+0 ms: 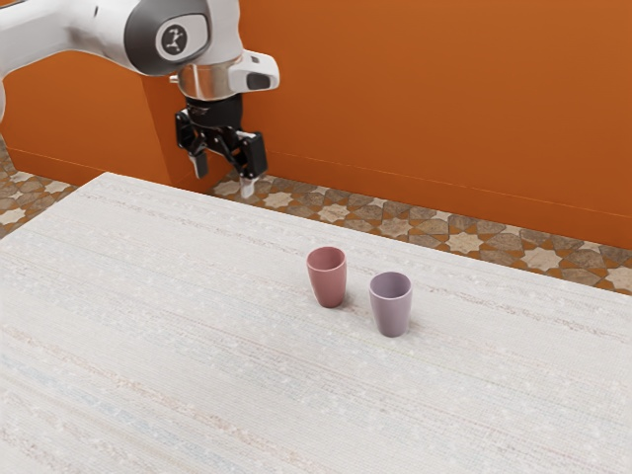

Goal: Place the left cup onto the right cup

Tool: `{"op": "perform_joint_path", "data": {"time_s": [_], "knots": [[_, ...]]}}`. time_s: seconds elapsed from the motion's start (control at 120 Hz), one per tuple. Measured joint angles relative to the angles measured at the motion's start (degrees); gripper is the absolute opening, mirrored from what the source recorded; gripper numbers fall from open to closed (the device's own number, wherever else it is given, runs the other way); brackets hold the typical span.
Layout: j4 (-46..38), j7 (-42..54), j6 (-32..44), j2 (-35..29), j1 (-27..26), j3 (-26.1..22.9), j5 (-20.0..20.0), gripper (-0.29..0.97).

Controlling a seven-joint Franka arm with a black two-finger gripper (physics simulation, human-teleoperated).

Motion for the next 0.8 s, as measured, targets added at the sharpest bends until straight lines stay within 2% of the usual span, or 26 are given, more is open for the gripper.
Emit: {"op": "perform_joint_path", "data": {"time_s": [0.408, 0.8], "knots": [[0.08, 0.10, 1.19, 0.52, -0.75, 0.00, -0.19, 0.68], [0.61, 0.15, 3.77, 3.59, -0.63, 0.08, -0.13, 0.68]]}}
